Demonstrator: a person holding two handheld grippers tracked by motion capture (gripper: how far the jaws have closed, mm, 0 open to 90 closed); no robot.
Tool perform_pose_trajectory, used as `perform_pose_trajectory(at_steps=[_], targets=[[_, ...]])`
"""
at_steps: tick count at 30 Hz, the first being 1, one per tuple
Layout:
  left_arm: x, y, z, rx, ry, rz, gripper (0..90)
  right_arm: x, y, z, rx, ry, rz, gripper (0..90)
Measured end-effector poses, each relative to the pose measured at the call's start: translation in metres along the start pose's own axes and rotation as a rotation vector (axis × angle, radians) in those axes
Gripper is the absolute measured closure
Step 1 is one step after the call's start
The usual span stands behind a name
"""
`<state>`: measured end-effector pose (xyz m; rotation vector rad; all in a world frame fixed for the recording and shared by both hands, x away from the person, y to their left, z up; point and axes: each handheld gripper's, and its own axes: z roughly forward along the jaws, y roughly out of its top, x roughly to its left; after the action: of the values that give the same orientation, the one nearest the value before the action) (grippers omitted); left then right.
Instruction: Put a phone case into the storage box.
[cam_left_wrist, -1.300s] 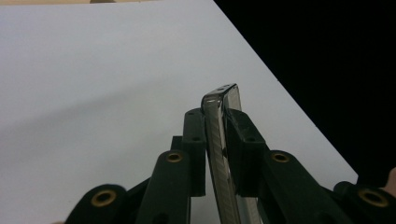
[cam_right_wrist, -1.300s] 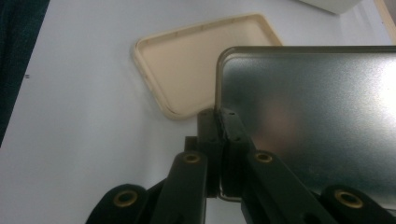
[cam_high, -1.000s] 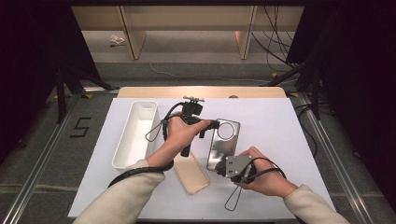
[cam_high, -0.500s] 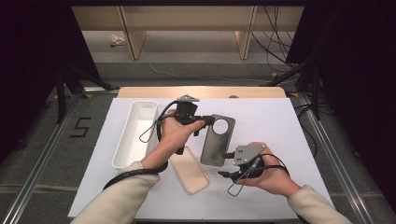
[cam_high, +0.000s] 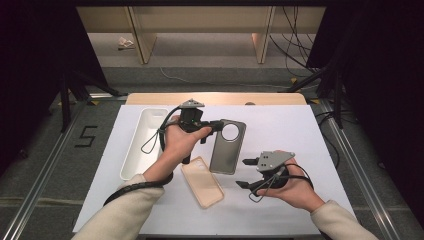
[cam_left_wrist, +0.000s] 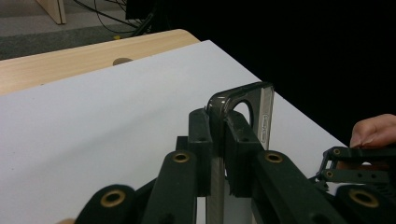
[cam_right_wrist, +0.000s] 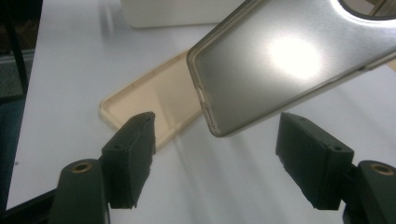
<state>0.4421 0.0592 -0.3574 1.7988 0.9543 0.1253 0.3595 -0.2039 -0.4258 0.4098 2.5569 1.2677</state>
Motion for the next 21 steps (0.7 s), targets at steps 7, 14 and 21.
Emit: perform_pose_trajectory(at_steps=[7, 14, 21], targets=[[0.004, 0.0, -0.009, -0.021, 0.005, 0.004, 81.9, -0.002, -0.003, -0.004, -0.031, -0.018, 0.046, 25.7], [0.009, 0.001, -0.018, -0.042, 0.012, 0.001, 82.0, -0.004, -0.007, -0.007, -0.066, -0.042, 0.081, 24.4], [0.012, 0.001, -0.025, -0.055, 0.013, -0.007, 82.0, -0.005, -0.009, -0.009, -0.083, -0.056, 0.107, 23.3]])
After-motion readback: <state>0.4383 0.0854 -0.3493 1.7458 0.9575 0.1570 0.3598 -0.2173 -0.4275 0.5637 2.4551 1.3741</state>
